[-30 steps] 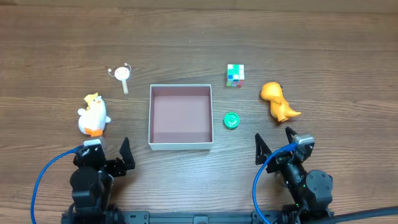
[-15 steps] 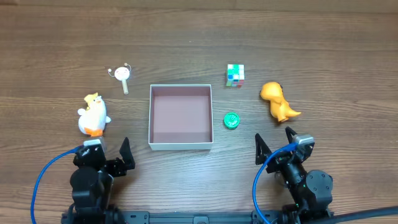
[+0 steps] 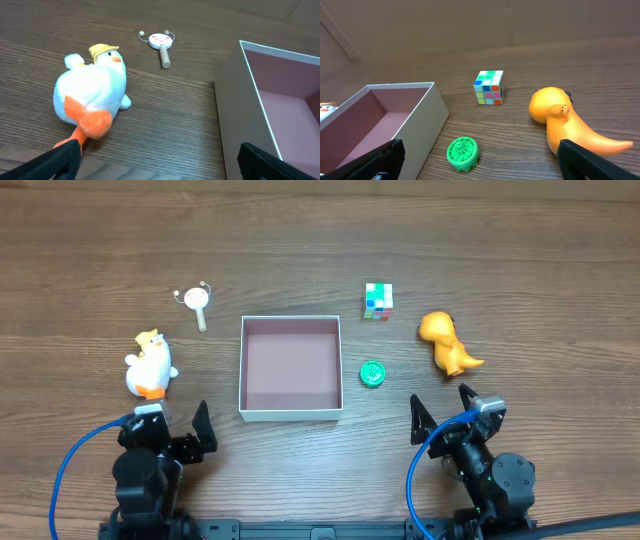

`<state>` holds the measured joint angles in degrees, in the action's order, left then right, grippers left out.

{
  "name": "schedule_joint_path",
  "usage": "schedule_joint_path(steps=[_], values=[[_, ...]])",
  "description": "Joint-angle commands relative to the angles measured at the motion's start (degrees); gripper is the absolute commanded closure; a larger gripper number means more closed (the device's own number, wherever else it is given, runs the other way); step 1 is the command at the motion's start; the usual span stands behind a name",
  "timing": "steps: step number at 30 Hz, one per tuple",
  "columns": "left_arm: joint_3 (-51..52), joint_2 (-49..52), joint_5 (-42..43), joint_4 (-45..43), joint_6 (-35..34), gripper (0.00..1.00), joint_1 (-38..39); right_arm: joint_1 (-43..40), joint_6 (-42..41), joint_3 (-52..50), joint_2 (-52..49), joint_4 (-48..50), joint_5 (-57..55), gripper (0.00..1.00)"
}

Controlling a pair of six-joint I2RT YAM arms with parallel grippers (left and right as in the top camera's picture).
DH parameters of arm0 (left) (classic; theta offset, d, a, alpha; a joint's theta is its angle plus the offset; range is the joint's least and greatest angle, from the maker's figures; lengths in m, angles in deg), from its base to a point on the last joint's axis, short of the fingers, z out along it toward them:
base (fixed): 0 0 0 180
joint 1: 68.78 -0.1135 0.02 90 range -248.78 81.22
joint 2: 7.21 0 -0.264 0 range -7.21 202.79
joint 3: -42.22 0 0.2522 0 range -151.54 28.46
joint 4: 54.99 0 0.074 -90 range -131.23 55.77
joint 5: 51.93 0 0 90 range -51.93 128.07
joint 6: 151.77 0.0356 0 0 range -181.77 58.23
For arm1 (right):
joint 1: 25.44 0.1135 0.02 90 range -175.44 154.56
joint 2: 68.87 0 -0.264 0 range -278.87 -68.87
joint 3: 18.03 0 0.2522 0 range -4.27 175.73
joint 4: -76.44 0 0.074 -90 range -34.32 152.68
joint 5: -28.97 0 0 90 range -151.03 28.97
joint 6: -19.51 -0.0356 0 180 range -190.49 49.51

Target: Pack container

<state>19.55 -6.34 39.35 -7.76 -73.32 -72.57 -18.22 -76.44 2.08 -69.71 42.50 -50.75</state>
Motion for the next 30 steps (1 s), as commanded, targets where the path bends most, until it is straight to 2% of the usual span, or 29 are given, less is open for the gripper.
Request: schedule_joint_path(steps=[1, 6, 9, 12, 14, 15, 17, 23, 26, 30], values=[[0.24, 0.00, -0.22, -0.13, 1.29, 0.00, -0.42, 0.11, -0.09, -0.35, 0.61, 1.79, 0.35, 0.00], [0.24, 0.00, -0.22, -0.11, 1.29, 0.00, -0.42, 0.11, -0.09, 1.44, 0.61, 1.73, 2.27, 0.00], [0.24, 0.00, -0.22, -0.13, 1.29, 0.00, -0.42, 0.11, -0.02, 5.35, -0.22, 1.66, -2.84, 0.00], [0.24, 0.00, -0.22, -0.11, 1.29, 0.00, -0.42, 0.11, 2.23, 11.93, -6.60, 1.62, -7.48, 0.00], [0.24, 0.00, -0.22, -0.11, 1.29, 0.00, -0.42, 0.11, 2.38, 19.19, -15.10, 0.42, -8.87, 0.00], [0.24, 0.00, -0.22, -0.13, 1.29, 0.00, -0.42, 0.11, 4.31, 27.06, -24.09, -3.06, -9.94, 0.00], [0.24, 0.00, -0.22, -0.11, 1.29, 0.00, -0.42, 0.11, 7.34, 37.03, -34.36, -8.35, -10.51, 0.00], [0.24, 0.00, -0.22, -0.11, 1.29, 0.00, -0.42, 0.11, 9.46, 79.95, -72.11, -40.74, -10.67, 0.00], [0.24, 0.00, -0.22, -0.13, 1.29, 0.00, -0.42, 0.11, 9.44, 89.92, -81.77, -48.83, -10.62, 0.00], [0.24, 0.00, -0.22, -0.11, 1.29, 0.00, -0.42, 0.11, 9.40, 91.78, -85.70, -50.75, -9.27, 0.00]])
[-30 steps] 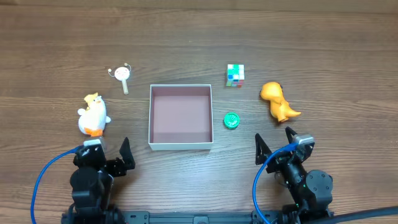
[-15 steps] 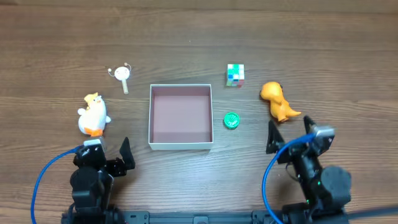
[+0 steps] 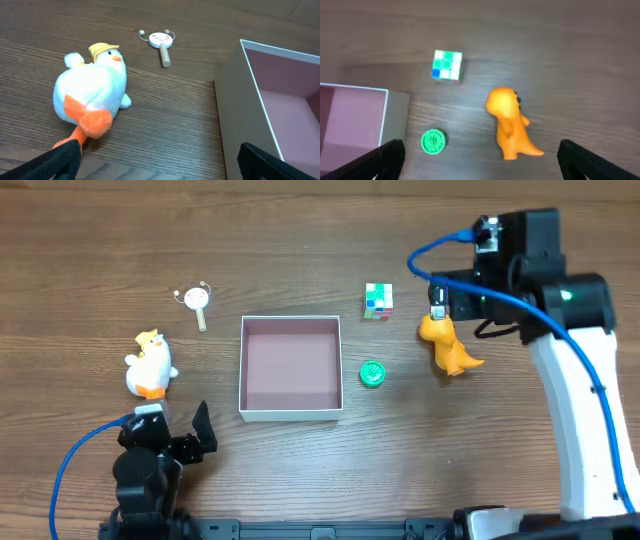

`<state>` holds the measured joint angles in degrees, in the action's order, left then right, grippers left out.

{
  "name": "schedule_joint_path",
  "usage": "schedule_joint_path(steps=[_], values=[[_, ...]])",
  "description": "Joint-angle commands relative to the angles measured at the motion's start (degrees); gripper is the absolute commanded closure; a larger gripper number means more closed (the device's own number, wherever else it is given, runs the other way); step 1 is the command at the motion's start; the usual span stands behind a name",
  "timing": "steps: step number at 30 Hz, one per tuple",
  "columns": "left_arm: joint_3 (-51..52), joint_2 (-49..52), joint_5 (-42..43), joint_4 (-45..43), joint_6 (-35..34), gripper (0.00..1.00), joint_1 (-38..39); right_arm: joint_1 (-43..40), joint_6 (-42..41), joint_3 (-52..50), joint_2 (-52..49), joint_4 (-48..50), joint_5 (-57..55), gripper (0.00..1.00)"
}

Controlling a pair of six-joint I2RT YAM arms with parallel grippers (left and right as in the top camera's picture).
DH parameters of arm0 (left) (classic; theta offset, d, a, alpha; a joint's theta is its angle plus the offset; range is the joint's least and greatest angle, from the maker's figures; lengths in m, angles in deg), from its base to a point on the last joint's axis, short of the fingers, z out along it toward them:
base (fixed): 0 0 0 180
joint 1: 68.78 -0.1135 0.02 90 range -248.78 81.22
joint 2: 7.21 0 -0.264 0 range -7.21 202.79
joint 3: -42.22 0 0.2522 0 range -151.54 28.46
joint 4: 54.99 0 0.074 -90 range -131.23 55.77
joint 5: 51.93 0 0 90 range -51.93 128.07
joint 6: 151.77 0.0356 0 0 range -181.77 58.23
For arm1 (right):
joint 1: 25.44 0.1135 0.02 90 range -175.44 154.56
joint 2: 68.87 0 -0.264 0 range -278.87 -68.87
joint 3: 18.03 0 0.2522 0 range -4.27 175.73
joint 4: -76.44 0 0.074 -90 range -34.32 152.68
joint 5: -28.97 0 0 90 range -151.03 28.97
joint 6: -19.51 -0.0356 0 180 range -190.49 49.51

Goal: Pack container
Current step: 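Move the right gripper over the Rubik's cube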

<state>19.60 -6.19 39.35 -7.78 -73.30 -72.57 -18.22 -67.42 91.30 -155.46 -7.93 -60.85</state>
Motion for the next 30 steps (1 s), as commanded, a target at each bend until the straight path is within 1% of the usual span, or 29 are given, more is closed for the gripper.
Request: schedule_joint_path(steps=[1, 3, 6, 9, 10, 12, 13, 14, 15, 17, 20, 24, 30], values=[[0.20, -0.15, -0.22, -0.09, 1.27, 0.00, -0.42, 0.11, 0.35, 2.56, 0.04, 0.00, 2.99, 0.00], [0.20, -0.15, -0.22, -0.09, 1.27, 0.00, -0.42, 0.11, -0.94, 2.56, -0.17, 1.42, 6.10, 0.00], [0.20, -0.15, -0.22, -0.09, 1.27, 0.00, -0.42, 0.22, -1.99, 2.56, -3.32, 5.81, 6.36, 0.00], [0.20, -0.15, -0.22, -0.09, 1.27, 0.00, -0.42, 0.22, -2.01, 2.56, -5.88, 5.11, 8.13, 0.00], [0.20, -0.15, -0.22, -0.09, 1.27, 0.00, -0.42, 0.22, -1.99, 2.56, -6.29, 2.78, 10.03, 0.00], [0.20, -0.15, -0.22, -0.09, 1.27, 0.00, -0.42, 0.20, -1.99, 2.36, -6.45, 1.92, 9.16, 0.00], [0.20, -0.15, -0.22, -0.11, 1.27, 0.00, -0.42, 0.22, -2.91, 2.36, -6.64, 3.06, 9.07, 0.00], [0.20, -0.07, -0.22, -0.11, 1.27, 0.00, -0.42, 0.24, -6.38, 2.36, -6.91, 5.29, 8.94, 0.00], [0.20, 0.15, -0.22, -0.09, 1.27, 0.00, -0.42, 0.74, -6.54, 2.36, -7.37, 6.23, 8.76, 0.00], [0.20, 0.22, -0.22, -0.09, 1.27, 0.00, -0.42, 2.27, -7.08, 2.36, -9.14, 5.62, 4.09, 0.00], [0.20, 0.22, -0.22, -0.09, 1.27, 0.00, -0.42, 4.72, -8.04, 2.36, -14.69, 2.40, -1.73, 0.00], [0.20, 0.22, -0.22, -0.11, 1.27, 0.00, -0.42, 5.62, -8.04, 2.36, -18.88, 1.29, -2.19, 0.00], [0.20, 0.24, -0.22, -0.11, 1.27, 0.00, -0.42, 5.64, -8.00, 2.36, -19.50, 6.82, -1.68, 0.00]])
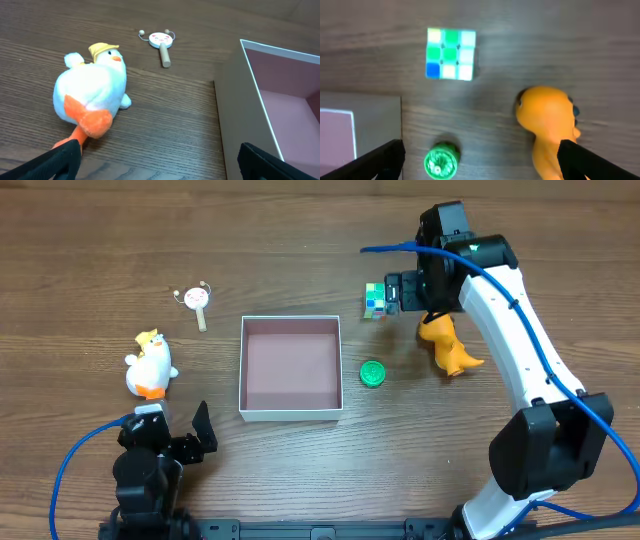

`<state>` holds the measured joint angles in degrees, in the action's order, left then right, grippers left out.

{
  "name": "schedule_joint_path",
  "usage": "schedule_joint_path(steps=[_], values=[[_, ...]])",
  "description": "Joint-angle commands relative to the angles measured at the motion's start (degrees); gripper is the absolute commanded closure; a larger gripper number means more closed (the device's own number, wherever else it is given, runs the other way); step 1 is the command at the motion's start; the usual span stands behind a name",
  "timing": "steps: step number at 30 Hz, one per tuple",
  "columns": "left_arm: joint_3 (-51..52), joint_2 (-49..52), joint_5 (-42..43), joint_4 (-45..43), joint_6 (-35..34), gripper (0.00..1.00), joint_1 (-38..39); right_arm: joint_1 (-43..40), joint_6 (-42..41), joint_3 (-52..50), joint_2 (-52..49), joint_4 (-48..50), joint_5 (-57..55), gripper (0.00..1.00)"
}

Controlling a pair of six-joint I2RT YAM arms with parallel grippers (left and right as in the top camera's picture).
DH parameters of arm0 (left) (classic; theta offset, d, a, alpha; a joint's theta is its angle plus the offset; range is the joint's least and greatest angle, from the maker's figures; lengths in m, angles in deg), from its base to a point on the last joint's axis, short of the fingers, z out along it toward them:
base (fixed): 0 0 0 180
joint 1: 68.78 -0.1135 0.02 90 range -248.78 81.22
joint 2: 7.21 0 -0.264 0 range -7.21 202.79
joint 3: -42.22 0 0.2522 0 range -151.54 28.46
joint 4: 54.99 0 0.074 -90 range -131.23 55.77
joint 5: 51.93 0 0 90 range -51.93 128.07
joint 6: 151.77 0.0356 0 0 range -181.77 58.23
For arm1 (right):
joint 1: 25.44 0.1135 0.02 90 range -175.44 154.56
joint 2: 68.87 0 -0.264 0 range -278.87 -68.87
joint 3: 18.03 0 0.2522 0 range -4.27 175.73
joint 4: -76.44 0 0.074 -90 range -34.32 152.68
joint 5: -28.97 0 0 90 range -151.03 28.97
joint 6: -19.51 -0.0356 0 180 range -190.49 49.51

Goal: Pack container
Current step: 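Move the right gripper over the Rubik's cube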

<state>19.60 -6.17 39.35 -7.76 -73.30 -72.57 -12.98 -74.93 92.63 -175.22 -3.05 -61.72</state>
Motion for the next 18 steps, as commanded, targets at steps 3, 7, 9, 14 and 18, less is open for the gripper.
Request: schedule_joint_path(steps=[3, 7, 9, 14, 18], values=[[0.20, 0.20, -0.22, -0.11, 1.27, 0.00, -0.42, 0.76, -1.09, 1.03, -0.50, 4.22, -2.34, 0.00], [0.20, 0.22, -0.22, -0.13, 1.27, 0.00, -0.42, 0.98, -1.18, 0.98, -0.63, 8.33, -2.51, 0.00], [0.20, 0.20, -0.22, -0.13, 1.27, 0.00, -0.42, 1.03, -1.16, 0.98, -1.33, 9.33, -2.54, 0.00], [0.20, 0.22, -0.22, -0.13, 1.27, 0.00, -0.42, 1.03, -1.18, 0.98, -1.92, 10.91, 4.94, 0.00], [0.20, 0.22, -0.22, -0.13, 1.27, 0.00, -0.42, 2.78, -1.18, 0.98, -5.42, 13.14, -1.75, 0.00]])
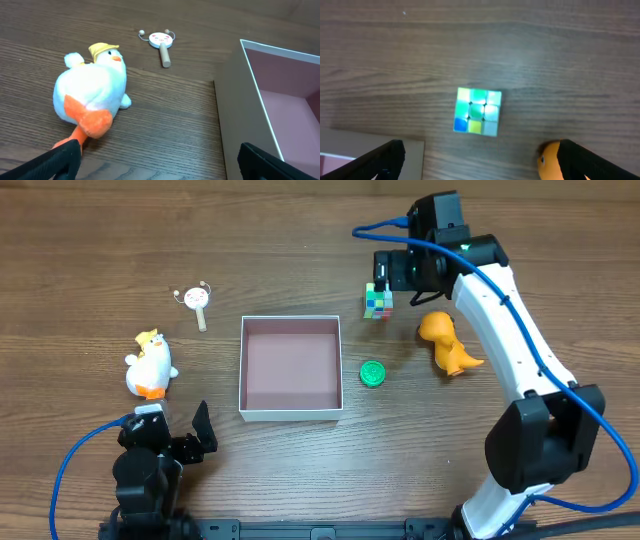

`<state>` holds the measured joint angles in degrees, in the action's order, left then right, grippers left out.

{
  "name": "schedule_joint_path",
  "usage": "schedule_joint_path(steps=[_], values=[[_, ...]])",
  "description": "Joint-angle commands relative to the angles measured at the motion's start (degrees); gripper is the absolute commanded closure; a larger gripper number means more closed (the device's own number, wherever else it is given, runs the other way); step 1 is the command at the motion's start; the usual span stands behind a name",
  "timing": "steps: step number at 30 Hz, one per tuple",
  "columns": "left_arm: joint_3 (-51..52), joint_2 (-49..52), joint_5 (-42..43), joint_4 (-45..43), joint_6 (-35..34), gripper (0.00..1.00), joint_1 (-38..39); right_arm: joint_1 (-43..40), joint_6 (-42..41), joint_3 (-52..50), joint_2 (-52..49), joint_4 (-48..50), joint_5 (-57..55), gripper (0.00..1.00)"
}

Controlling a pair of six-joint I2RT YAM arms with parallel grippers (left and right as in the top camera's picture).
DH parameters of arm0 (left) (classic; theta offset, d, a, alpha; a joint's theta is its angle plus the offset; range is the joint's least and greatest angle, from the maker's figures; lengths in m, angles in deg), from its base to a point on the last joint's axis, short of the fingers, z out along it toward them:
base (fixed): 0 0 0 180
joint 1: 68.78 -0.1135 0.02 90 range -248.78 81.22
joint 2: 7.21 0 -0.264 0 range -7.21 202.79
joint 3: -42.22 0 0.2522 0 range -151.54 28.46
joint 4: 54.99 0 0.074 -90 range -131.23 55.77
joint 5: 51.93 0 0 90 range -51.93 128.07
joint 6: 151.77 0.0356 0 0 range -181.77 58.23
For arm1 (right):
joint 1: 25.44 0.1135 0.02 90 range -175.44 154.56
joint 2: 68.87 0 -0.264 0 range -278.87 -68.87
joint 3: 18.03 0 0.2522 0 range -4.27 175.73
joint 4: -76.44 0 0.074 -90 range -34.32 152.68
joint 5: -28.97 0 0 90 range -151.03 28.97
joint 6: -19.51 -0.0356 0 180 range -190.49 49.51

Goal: Pack container
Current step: 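Move the right gripper over the Rubik's cube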

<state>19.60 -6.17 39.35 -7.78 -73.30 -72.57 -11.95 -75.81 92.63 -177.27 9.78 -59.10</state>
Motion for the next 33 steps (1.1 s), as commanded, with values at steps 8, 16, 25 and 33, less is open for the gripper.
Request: schedule_joint_path(steps=[8, 16, 25, 33], values=[[0.20, 0.20, -0.22, -0.11, 1.27, 0.00, -0.42, 4.66, -2.40, 0.98, -5.86, -2.34, -11.78, 0.00], [0.20, 0.20, -0.22, -0.09, 1.27, 0.00, -0.42, 4.50, -2.01, 0.98, -5.97, -4.17, -7.04, 0.00], [0.20, 0.20, -0.22, -0.11, 1.27, 0.00, -0.42, 4.42, -3.52, 0.98, -6.95, -0.52, -3.98, 0.00], [0.20, 0.22, -0.22, -0.09, 1.27, 0.00, -0.42, 2.67, -3.48, 0.98, -7.52, -0.26, -8.50, 0.00]])
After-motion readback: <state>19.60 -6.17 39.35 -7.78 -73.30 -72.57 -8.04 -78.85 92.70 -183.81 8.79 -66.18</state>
